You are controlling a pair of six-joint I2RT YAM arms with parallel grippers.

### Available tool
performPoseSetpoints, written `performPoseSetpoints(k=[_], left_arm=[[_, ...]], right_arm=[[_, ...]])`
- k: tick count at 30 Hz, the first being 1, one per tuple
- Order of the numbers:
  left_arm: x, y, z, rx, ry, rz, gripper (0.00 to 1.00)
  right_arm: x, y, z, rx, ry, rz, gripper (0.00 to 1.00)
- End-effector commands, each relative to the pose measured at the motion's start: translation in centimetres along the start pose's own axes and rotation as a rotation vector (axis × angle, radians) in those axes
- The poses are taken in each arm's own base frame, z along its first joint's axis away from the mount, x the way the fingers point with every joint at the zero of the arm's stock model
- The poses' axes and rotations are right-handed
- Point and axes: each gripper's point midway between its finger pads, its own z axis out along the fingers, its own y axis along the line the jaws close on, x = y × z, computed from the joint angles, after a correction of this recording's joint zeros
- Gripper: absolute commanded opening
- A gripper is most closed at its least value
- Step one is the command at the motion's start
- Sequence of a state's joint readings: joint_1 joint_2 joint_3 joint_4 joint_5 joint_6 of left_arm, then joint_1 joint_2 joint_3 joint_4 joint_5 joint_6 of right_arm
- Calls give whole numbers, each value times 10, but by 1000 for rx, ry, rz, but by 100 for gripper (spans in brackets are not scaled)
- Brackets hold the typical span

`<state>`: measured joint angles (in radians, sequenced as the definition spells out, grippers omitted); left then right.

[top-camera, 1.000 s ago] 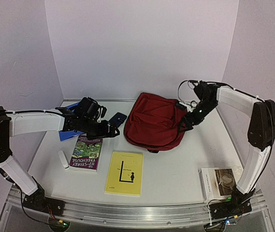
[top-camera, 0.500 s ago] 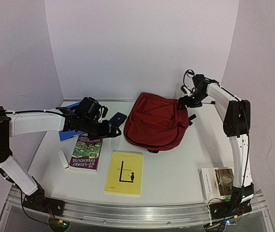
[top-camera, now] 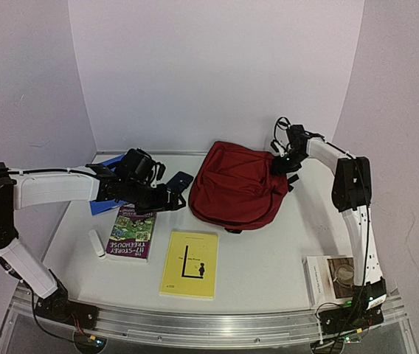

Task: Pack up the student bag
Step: Adjust the student bag at the center of the board.

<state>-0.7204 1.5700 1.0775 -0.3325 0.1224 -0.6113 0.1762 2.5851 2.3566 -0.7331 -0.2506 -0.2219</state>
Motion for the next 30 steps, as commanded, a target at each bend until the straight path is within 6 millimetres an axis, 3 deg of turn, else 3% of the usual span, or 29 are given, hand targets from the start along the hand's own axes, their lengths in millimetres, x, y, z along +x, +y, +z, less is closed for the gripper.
performPoseSetpoints(k=[1,4,6,9,13,17,18,20,23,25,28,30], left_arm=[[-13,-7,-14,5,-55,-6,100],[-14,-6,-14,0,-57,-4,100],[-14,-6,-13,-1,-59,0,100],[-15,-7,-9,1,-57,9,100],[-15,-9,3,4,-33,20,100],[-15,-17,16,42,-8,25,100],[-15,-20,20,56,-2,24,100],[-14,-27,25,92,14,24,100],[-10,-39,34,153,37,22,100],[-4,-49,43,192,63,23,99],[5,-63,59,218,101,42,95],[8,-71,69,235,116,48,92]], right_arm=[[20,-26,0,36,35,54,35],[43,-48,-10,44,72,138,9],[67,-60,-17,48,113,197,0],[97,-63,-36,26,141,320,0],[125,-30,-65,-61,133,427,1],[144,23,-87,-215,150,452,44],[145,31,-94,-242,147,446,56],[144,37,-110,-260,125,411,69],[137,36,-136,-223,75,289,84],[133,35,-153,-200,36,184,88],[134,35,-163,-169,19,40,90],[141,35,-158,-153,41,-34,90]])
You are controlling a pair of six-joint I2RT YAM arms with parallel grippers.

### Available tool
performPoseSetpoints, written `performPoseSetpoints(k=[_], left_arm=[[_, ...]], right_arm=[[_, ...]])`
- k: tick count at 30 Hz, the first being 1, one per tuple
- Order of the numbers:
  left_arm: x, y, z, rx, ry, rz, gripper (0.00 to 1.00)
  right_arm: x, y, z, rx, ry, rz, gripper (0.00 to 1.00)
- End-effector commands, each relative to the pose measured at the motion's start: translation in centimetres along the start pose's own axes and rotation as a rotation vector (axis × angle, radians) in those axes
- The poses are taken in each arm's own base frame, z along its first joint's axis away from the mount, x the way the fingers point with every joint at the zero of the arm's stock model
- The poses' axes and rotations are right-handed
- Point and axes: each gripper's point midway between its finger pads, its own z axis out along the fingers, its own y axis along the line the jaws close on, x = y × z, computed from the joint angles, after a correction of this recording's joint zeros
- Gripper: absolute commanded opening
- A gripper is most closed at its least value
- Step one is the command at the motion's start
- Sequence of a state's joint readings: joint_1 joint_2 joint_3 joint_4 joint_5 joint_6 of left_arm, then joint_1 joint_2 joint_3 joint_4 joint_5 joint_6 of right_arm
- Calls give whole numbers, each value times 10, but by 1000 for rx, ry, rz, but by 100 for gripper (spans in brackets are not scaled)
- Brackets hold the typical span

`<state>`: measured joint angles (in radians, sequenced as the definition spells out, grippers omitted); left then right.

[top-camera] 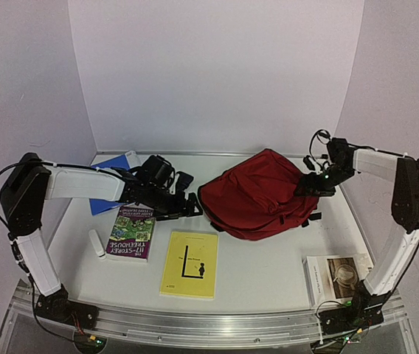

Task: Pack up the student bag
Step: Adjust the student bag at the center of the board.

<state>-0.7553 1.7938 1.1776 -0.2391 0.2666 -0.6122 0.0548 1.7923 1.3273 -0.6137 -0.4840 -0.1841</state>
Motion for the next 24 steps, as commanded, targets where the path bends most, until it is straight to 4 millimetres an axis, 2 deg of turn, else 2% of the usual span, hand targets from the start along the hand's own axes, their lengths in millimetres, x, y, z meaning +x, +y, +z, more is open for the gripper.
performPoseSetpoints(k=[1,6,10,12,15,19,22,24], left_arm=[[-12,-44,20,130,-7,37,90],[-13,-53,45,199,16,15,82],[-17,-58,60,228,27,9,75],[-21,-58,66,227,19,14,67],[-33,-57,70,206,-16,28,55],[-52,-55,71,159,-53,54,44],[-69,-40,67,110,-84,35,41],[-80,-25,63,80,-99,4,40]], right_arm=[[8,-2,-4,50,25,-229,89],[28,-3,32,38,130,-274,87],[48,14,61,-15,209,-292,85],[59,25,71,-49,240,-292,83],[69,45,78,-96,264,-299,81],[83,82,80,-182,285,-318,77],[94,113,77,-246,295,-342,75],[94,135,69,-310,278,-347,75]])
